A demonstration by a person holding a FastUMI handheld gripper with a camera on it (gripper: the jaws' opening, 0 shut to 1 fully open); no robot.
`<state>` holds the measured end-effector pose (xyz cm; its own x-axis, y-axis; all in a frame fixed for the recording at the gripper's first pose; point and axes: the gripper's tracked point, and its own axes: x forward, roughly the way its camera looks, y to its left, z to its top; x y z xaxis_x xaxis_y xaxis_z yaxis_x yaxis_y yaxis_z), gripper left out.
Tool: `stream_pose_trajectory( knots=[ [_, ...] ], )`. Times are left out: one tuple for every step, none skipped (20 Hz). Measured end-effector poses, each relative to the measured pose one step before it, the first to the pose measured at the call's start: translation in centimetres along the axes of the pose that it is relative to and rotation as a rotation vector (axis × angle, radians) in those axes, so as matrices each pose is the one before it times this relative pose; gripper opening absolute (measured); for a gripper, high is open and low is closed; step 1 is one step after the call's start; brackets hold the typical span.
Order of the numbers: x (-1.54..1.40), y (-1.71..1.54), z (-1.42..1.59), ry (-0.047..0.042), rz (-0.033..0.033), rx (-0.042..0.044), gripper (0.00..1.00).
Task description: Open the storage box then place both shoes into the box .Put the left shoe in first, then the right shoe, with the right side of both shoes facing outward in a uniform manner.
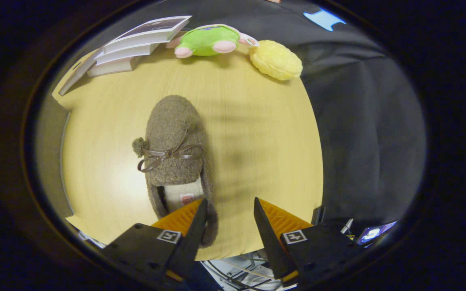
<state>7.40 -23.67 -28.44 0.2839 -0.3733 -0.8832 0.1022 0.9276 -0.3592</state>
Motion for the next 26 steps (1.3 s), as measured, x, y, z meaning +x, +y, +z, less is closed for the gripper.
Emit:
stream_pose_trajectory(
  knots=[
    [0.572,0.073,-0.241,-0.00057,-0.00222,-0.00808,0.67],
    [0.268,0.228,-0.102,0.00049,0.00468,-0.00698,0.64],
    [0.274,0.106,-0.004,0.00054,-0.00213,-0.0087,0.61],
    [0.425,0.05,-0.283,0.00153,-0.00068,-0.01098,0.58],
    [0.224,0.062,-0.09,-0.00015,-0.00117,-0.00896,0.58],
    [0.271,0.399,-0.115,-0.0059,0.01807,0.00288,0.58],
    [0.148,0.186,0.143,-0.00324,0.00344,-0.00275,0.5],
    [0.075,0.363,-0.02,-0.00231,0.01549,0.00402,0.43],
    [0.035,0.213,0.116,-0.00295,0.00816,-0.00075,0.36],
    [0.384,0.113,-0.244,-0.00059,-0.00164,0.00044,0.28],
    [0.101,0.101,0.035,-0.00335,-0.00243,-0.00589,0.27],
    [-0.021,0.25,-0.038,-0.00061,0.00407,-0.00387,0.26],
    [0.05,0.228,-0.027,0.00285,0.00554,0.00121,0.24],
    [0.068,0.061,-0.063,0.00482,-0.00142,0.00392,0.23],
    [-0.07,-0.004,-0.021,0.00353,-0.00233,0.00512,0.22],
    [0.118,0.026,-0.064,0.00533,-0.00126,0.00979,0.21],
    [-0.052,0.072,-0.027,0.00227,0.00264,0.00889,0.2],
    [0.066,0.048,-0.006,0.00015,0.00854,0.0069,0.19],
    [-0.088,0.457,-0.282,0.00442,0.0255,-0.00038,0.18],
    [0.273,-0.136,0.262,-0.00281,-0.00015,0.00649,0.17],
    [0.041,0.22,-0.633,0.00827,0.00737,0.01104,0.16],
    [-0.298,-0.026,0.547,0.00556,0.0023,0.01548,0.13],
    [-0.04,0.144,-0.14,0.00592,0.0065,0.00635,0.1],
    [0.352,-0.034,0.203,-0.00654,0.00389,-0.01314,0.08],
    [-0.125,0.009,-0.014,-0.00467,-0.0001,-0.00786,0.07],
    [-0.245,0.034,-0.024,-0.01101,-0.00118,-0.00477,0.05]
  ],
)
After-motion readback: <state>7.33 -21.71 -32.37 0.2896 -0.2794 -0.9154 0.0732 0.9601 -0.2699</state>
